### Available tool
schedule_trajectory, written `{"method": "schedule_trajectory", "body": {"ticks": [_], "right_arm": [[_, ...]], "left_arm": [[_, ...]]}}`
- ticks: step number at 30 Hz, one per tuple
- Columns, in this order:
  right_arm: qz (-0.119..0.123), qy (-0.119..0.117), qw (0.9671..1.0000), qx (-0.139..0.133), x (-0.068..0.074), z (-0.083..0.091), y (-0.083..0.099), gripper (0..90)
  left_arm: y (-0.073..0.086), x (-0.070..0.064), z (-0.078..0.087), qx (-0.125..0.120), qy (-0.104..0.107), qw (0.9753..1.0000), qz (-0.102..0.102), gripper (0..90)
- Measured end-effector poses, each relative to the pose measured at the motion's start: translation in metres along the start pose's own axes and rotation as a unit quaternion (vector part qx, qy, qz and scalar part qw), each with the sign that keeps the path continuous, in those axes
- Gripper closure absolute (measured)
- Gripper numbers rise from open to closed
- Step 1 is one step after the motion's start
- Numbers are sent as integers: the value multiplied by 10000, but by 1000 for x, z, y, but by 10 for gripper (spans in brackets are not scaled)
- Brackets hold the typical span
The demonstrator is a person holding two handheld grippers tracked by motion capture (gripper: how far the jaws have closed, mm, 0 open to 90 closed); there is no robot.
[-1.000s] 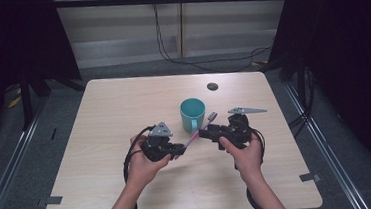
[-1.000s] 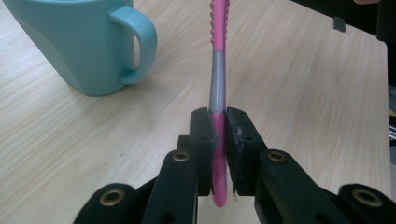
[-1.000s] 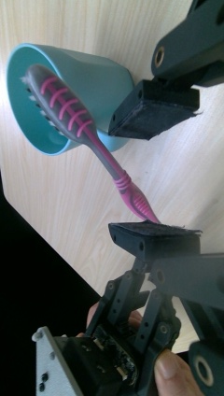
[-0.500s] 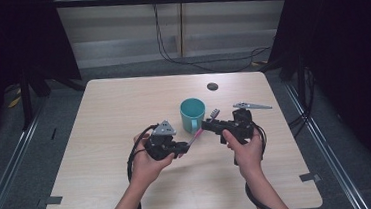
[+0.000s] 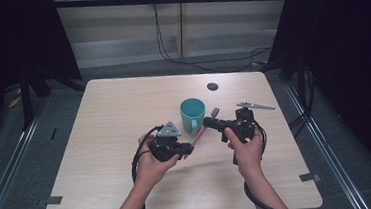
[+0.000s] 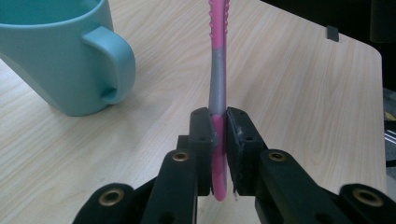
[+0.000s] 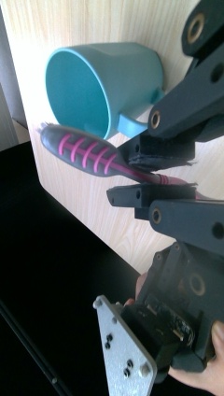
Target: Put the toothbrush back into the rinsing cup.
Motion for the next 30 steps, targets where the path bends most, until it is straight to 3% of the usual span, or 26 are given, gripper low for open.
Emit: {"method": "schedule_trajectory", "body": {"ticks": [5, 11, 20, 24, 30], "right_arm": [[-88, -144, 9999, -23, 3, -2, 0, 842], [137, -127, 9998, 93, 8, -5, -1, 845], [295, -75, 9995, 30, 13, -9, -2, 844], [476, 7, 9989, 17, 15, -10, -4, 845], [514, 63, 9987, -25, 15, -12, -4, 845]], "left_arm": [[2, -2, -3, 10, 34, 10000, 39, 813], [4, -4, -7, 44, 57, 10000, 36, 804], [-1, -15, -15, 109, 152, 9998, -63, 760], [-3, -17, -18, 79, 198, 9997, -76, 745], [-3, -18, -21, 68, 237, 9997, -82, 737]]}}
Point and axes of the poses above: each handheld gripper's, and its own axes: z roughly backward along the jaws, y roughly out of its underside, x roughly to its left, the point moved 2 cm from there along -z, roughly forward along the jaws, and after that the axes turned 9 degrees about -x, right-handed, at the moved point
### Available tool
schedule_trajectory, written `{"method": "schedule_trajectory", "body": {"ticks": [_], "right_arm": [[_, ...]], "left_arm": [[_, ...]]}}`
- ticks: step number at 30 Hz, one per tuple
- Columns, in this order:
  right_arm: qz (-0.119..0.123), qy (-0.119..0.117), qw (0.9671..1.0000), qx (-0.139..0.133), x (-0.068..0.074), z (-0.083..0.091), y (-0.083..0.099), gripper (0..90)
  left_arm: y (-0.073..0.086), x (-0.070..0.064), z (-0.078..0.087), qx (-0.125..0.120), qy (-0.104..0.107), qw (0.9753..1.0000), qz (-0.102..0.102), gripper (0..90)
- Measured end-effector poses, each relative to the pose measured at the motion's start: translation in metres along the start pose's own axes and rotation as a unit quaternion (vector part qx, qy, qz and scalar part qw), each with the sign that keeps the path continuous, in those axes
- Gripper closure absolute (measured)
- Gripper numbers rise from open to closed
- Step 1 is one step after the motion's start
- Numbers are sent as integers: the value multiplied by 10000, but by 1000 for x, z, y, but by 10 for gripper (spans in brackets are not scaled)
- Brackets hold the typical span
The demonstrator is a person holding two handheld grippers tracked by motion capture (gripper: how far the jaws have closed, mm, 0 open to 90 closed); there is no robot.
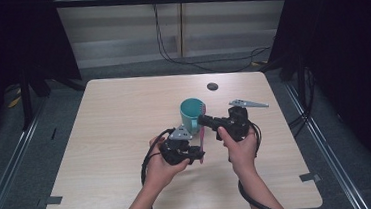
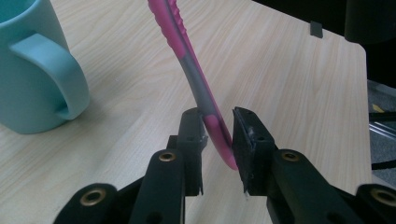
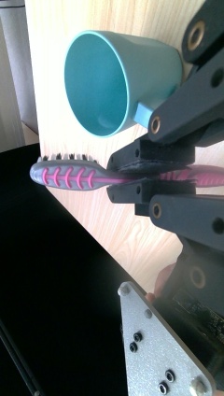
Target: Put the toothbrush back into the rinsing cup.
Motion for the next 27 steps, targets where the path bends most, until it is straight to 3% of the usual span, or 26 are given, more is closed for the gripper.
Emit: {"method": "schedule_trajectory", "body": {"ticks": [5, 8, 11, 17, 27], "right_arm": [[1, -12, 10000, -21, -1, 2, -1, 846], [31, 7, 10000, -41, -2, 4, -3, 846], [108, 74, 9999, -32, -3, 5, -4, 846], [239, 152, 9996, 8, -4, 7, -8, 846], [475, 242, 9986, -35, -5, 12, -17, 846]], "left_arm": [[2, 3, 2, 75, -36, 9999, -78, 687], [5, 7, 4, 78, -201, 9998, 27, 576], [8, 10, 7, 111, -286, 9995, 6, 462], [16, 16, 14, 193, -469, 9987, -109, 317], [35, 31, 26, 325, -695, 9969, -169, 220]]}}
Point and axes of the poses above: each handheld gripper's, and its own axes: z roughly backward along the jaws, y roughly out of its underside, x roughly to its left, the point moved 2 cm from there along -z, roughly forward along the jaws, and after that the axes turned 9 degrees about -x, right-handed, at the moved point
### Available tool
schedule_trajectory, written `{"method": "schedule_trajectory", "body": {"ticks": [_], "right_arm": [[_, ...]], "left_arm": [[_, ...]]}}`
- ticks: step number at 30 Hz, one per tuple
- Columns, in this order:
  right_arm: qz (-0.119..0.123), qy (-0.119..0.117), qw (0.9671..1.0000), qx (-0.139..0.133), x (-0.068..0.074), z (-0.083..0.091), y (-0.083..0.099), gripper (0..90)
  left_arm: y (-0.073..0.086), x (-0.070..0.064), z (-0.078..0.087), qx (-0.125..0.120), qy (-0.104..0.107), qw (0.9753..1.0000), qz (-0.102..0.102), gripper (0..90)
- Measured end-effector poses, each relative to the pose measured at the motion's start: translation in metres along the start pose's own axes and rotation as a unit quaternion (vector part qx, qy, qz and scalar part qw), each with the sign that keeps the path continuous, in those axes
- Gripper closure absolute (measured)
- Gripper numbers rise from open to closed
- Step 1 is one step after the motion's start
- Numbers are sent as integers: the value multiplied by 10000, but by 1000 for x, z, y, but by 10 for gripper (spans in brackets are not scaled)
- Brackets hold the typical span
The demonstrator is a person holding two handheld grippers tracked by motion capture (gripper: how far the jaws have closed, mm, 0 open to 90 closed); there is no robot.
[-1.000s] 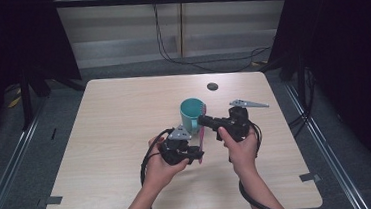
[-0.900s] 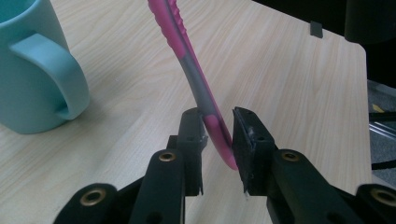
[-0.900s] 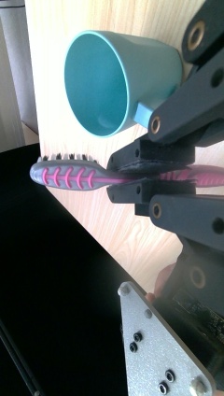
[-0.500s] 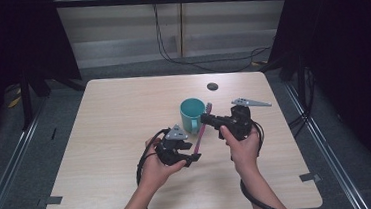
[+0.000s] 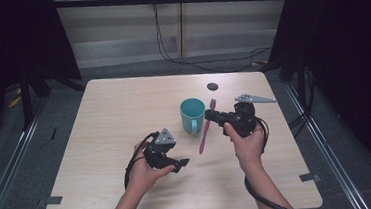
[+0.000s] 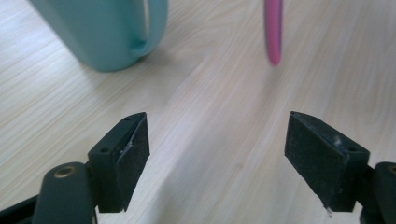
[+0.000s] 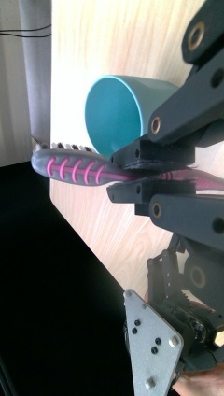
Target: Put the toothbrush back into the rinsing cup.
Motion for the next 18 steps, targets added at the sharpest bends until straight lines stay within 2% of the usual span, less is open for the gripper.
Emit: {"method": "schedule_trajectory", "body": {"ticks": [8, 11, 12, 18], "right_arm": [[307, 90, 9995, 16, -1, 1, -6, 846], [314, 104, 9995, 1, -2, 1, -7, 846], [317, 92, 9995, -9, -3, 1, -8, 846], [427, 128, 9990, -14, -4, 0, -11, 846]], "left_arm": [[17, 10, 5, 97, -79, 9999, 63, 190], [24, 14, 7, 142, -107, 9998, 18, 184], [26, 14, 7, 139, -120, 9998, 72, 183], [35, 19, 10, 153, -167, 9997, 87, 182]]}}
Point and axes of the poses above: each handheld gripper's, and its own axes: z roughly backward along the jaws, y roughly out of its underside, x roughly to its left, the point moved 2 cm from there along -z, roughly forward along the jaws, and after that the axes turned 9 degrees about -x, right-handed, at the moved point
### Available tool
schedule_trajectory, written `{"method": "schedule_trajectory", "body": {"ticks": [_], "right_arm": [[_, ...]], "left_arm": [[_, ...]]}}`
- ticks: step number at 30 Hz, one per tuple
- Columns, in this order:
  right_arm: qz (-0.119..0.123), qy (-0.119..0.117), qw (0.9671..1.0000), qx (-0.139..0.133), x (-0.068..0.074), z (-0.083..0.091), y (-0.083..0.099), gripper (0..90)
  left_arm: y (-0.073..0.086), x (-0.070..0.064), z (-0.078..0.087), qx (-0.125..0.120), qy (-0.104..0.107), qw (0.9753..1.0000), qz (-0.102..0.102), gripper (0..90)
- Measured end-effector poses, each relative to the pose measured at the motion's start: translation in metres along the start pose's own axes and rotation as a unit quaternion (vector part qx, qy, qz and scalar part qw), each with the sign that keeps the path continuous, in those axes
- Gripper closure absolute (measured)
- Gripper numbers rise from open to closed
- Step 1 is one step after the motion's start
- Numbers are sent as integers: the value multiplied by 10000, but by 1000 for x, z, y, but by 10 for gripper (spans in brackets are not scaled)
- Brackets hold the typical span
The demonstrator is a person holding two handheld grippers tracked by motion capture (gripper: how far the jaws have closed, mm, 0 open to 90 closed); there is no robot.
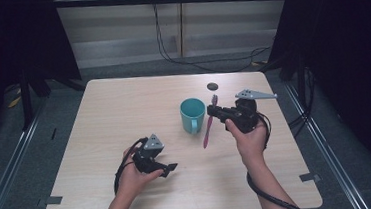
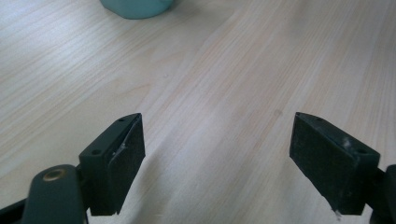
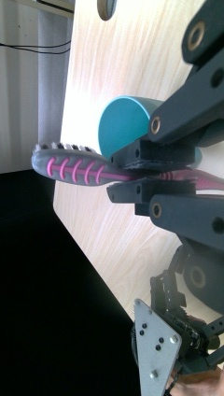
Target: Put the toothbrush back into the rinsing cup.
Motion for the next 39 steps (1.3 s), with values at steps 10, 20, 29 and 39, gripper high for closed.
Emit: {"method": "schedule_trajectory", "body": {"ticks": [10, 20, 29, 39], "right_arm": [[172, 26, 9998, 12, -1, -4, -6, 846], [275, 75, 9996, -36, -3, -6, -12, 846], [411, 106, 9991, -70, -3, -10, -19, 846], [519, 154, 9985, -106, -3, -12, -29, 846]], "left_arm": [[7, 3, 2, -14, -38, 10000, -90, 185], [13, 5, 2, -57, -59, 9999, -70, 184], [21, 6, 0, -6, -46, 10000, -67, 182], [26, 7, 0, -106, -3, 9998, -145, 174]]}}
Point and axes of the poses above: each handheld gripper's, and its own axes: z roughly backward along the jaws, y roughly out of its underside, x roughly to its left, the point moved 2 cm from there along -z, roughly forward along the jaws, and after that the axes turned 9 degrees about -x, right-handed, at the moved point
